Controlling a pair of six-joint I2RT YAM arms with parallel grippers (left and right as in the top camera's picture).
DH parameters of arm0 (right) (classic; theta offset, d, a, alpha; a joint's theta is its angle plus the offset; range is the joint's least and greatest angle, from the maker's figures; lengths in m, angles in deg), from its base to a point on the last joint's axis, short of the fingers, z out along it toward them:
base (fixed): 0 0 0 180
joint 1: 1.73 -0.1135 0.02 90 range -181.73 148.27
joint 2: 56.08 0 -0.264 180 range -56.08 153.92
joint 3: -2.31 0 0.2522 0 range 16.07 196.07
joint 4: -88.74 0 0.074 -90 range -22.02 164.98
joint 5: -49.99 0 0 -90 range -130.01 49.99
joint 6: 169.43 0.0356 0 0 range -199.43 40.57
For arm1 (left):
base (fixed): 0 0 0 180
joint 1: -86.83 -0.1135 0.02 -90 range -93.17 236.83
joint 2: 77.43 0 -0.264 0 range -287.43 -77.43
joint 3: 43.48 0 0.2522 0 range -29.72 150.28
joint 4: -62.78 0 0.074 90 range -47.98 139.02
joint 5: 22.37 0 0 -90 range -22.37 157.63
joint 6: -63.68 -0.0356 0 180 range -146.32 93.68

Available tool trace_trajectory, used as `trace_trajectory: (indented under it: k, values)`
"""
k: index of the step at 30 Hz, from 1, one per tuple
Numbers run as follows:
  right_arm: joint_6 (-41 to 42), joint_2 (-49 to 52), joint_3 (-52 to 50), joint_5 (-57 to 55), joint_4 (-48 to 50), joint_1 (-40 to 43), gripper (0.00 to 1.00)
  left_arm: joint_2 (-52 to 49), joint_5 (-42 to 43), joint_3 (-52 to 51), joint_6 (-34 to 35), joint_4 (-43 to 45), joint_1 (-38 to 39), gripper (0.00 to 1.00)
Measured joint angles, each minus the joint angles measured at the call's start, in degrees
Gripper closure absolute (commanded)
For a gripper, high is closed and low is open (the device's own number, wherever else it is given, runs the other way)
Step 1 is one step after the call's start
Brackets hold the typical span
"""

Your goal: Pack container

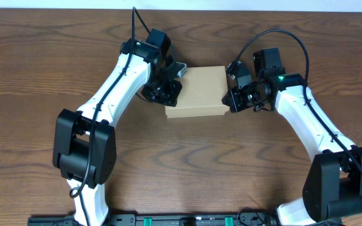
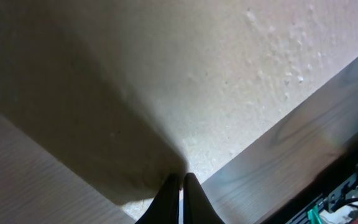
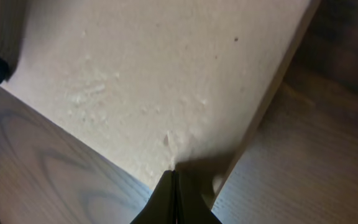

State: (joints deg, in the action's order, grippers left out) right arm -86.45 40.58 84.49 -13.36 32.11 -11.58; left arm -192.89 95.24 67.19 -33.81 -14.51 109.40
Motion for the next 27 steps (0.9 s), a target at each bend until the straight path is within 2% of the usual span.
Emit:
trace_trajectory:
  k: [4, 7, 11, 14, 17, 21, 25, 27]
  values:
    - [0.15, -0.85, 2.25, -1.01, -5.99, 0.0, 0.99, 2.45, -1.4, -0.66, 1.38, 0.13, 0.0, 0.94]
    - [0.42, -3.74, 4.5, -1.42, -8.9, 0.0, 0.99, 8.48, -4.04, -1.18, 2.84, -0.72, 0.07, 0.94]
    - [0.98, -13.64, 6.69, -1.64, -11.65, 0.0, 0.98, 21.62, -7.15, -1.22, 4.79, -3.61, 1.42, 0.94]
    - [1.38, -23.96, 6.75, -1.38, -15.87, 0.0, 0.98, 33.53, -10.14, -4.39, 6.73, -3.23, 5.77, 0.94]
    - [1.62, -35.08, 2.1, -0.96, -15.98, 0.0, 0.99, 46.84, -13.75, -16.15, 10.51, 2.36, 13.0, 0.94]
    - [4.0, -51.17, -13.55, -0.5, -11.93, -0.04, 0.99, 61.05, -16.65, -37.11, 15.78, 13.6, 20.72, 0.95]
    - [9.79, -62.99, -28.7, 0.17, -7.93, -0.04, 0.99, 69.92, -17.73, -54.03, 20.0, 20.61, 24.33, 0.94]
    - [12.72, -67.67, -33.38, 0.79, -6.93, -0.04, 0.99, 73.57, -17.75, -58.25, 21.22, 22.16, 24.63, 0.94]
